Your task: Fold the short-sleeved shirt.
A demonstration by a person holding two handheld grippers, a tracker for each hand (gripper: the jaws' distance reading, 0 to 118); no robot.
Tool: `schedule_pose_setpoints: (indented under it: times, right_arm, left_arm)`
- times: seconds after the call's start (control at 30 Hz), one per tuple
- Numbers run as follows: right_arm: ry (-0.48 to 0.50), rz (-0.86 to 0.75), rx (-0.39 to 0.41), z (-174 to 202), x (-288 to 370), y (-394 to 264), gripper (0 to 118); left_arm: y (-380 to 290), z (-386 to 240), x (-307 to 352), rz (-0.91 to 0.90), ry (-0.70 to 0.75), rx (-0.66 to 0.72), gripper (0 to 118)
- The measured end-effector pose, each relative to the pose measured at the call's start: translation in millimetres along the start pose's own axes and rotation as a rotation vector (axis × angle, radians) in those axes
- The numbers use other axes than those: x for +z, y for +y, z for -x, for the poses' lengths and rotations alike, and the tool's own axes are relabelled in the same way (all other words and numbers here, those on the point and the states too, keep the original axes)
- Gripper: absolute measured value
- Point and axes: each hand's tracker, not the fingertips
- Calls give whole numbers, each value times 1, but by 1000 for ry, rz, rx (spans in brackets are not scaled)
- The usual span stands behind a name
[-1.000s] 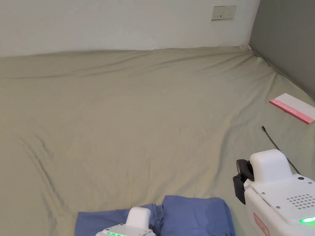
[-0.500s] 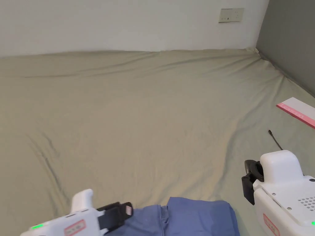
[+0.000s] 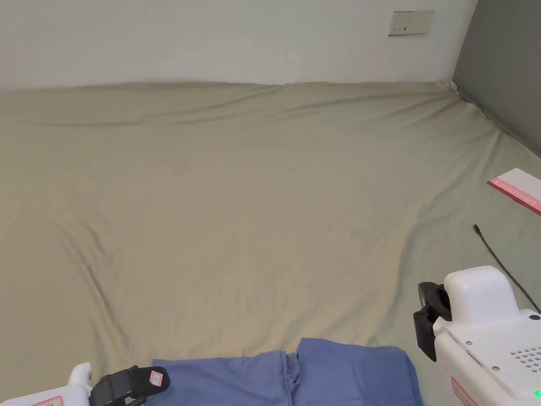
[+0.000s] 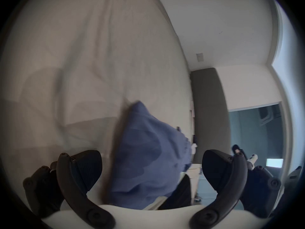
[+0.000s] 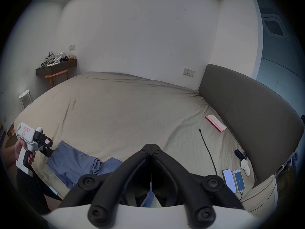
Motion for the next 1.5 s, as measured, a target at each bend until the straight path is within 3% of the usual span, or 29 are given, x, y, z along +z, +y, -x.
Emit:
schedule_pose_setpoints:
  times: [0.07, 0.1, 0.13, 0.17, 0.2, 0.23, 0.27, 0.33, 0.47, 0.57, 0.7, 0.97, 1.03, 1.33, 1.5]
  right_arm:
    - [-1, 1, 3, 0, 0, 1, 3]
    - [0, 3, 6, 1, -1, 2, 2]
    - [0, 4, 8, 1, -1, 2, 2]
    - [0, 3, 9, 2, -2, 3, 2]
    - [2, 2, 9, 3, -1, 3, 3]
    - [5, 0, 8, 3, -1, 4, 2]
    - [8, -2, 8, 3, -1, 4, 2]
    - [10, -2, 11, 4, -1, 5, 2]
    - [11, 2, 13, 5, -2, 5, 2]
    - [15, 1, 12, 6, -2, 5, 2]
    - [20, -1, 24, 9, -1, 7, 2]
    - [39, -21, 27, 15, 0, 13, 2]
    - [45, -22, 28, 17, -2, 13, 2]
    - [59, -15, 39, 17, 0, 7, 2]
    - [40, -4, 15, 5, 0, 2, 2]
  left_arm:
    - [-1, -3, -16, 22, -79, 45, 117]
    - [-2, -2, -24, 30, -48, 86, 113]
    - [-1, -2, -31, 56, -41, 113, 96]
    - [-1, -5, -35, 41, 33, 99, 56]
    - [-3, -12, -42, 33, 206, 7, 18]
    - [-6, -17, -47, 51, 265, -68, 18]
    - [-7, -22, -43, 45, 150, -63, 18]
    - [-7, -35, -36, 30, 284, -129, 18]
    - [-14, -61, -28, 3, 352, -288, 17]
    - [-12, -71, -13, -49, 333, -300, 17]
    - [6, -76, 22, -125, 412, -315, 17]
    - [19, -127, 108, -254, 723, -358, 17]
    - [18, -148, 112, -258, 674, -360, 17]
    - [-2, -203, 20, -79, 463, -403, 17]
    - [-10, -193, -61, 32, 521, -460, 17]
